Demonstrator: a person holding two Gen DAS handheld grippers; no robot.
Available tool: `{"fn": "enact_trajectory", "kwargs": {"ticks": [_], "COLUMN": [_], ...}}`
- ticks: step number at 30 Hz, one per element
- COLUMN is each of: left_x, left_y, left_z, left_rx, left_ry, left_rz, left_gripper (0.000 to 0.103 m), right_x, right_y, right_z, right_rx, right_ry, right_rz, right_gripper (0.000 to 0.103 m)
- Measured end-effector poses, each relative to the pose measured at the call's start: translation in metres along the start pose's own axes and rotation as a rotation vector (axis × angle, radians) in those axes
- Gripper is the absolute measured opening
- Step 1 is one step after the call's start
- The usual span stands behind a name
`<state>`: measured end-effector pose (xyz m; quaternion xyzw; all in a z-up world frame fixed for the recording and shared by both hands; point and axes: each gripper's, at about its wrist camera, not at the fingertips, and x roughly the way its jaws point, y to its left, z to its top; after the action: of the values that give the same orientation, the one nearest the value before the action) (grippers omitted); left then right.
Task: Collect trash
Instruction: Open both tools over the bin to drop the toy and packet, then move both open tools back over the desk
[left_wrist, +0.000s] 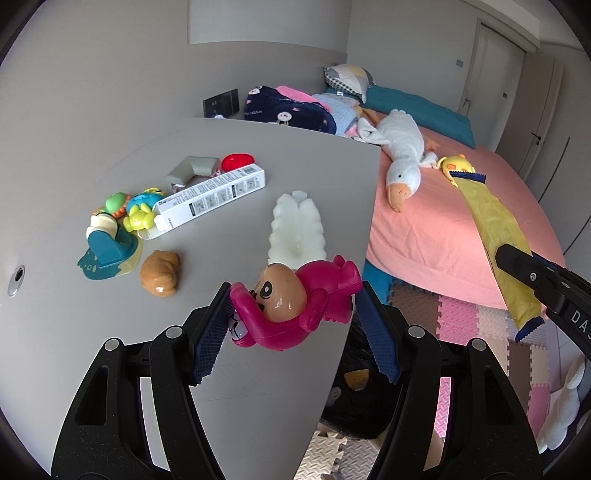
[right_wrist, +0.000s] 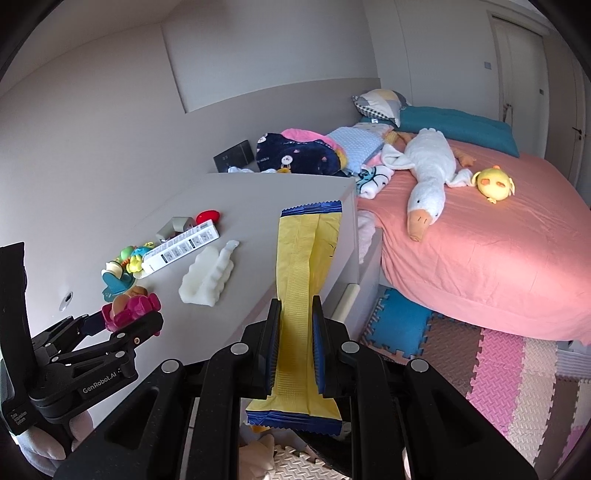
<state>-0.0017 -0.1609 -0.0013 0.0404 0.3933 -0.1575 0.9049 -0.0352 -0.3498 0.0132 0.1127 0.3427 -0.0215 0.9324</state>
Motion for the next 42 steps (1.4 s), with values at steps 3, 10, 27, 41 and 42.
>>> {"fn": "enact_trajectory", "kwargs": {"ticks": [3, 10, 27, 41, 42], "left_x": [0.004, 0.012, 0.039, 0.042, 0.041], "left_y": [-0.018, -0.053, -0.112, -0.086, -0.085], "left_z": [0.002, 0.004, -0.004, 0.002, 0.002], "left_rx": [0.032, 0.092, 0.205, 0.155, 0.156], "left_ry": [0.006, 0.020, 0.091, 0.060, 0.058], "left_rz": [-0.022, -0.067, -0.146, -0.080, -0.081], "left_gripper": [0.065, 0.066, 0.066, 0.096, 0.096], "right_x": [-0.004, -0.013, -0.006, 0.004, 0.005], "right_y": [-0.016, -0.051, -0.108, -0.116, -0.114], "right_z": [0.000, -0.002, -0.009, -0.005, -0.005], "right_rx": [0.027, 0.075, 0.182, 0.185, 0.183], "right_ry": [-0.005, -0.014, 0.025, 0.025, 0.027], "right_rz": [-0.024, -0.077, -0.162, -0.264, -0.261], "right_gripper": [0.017, 0.017, 0.017, 0.068, 0.068]}}
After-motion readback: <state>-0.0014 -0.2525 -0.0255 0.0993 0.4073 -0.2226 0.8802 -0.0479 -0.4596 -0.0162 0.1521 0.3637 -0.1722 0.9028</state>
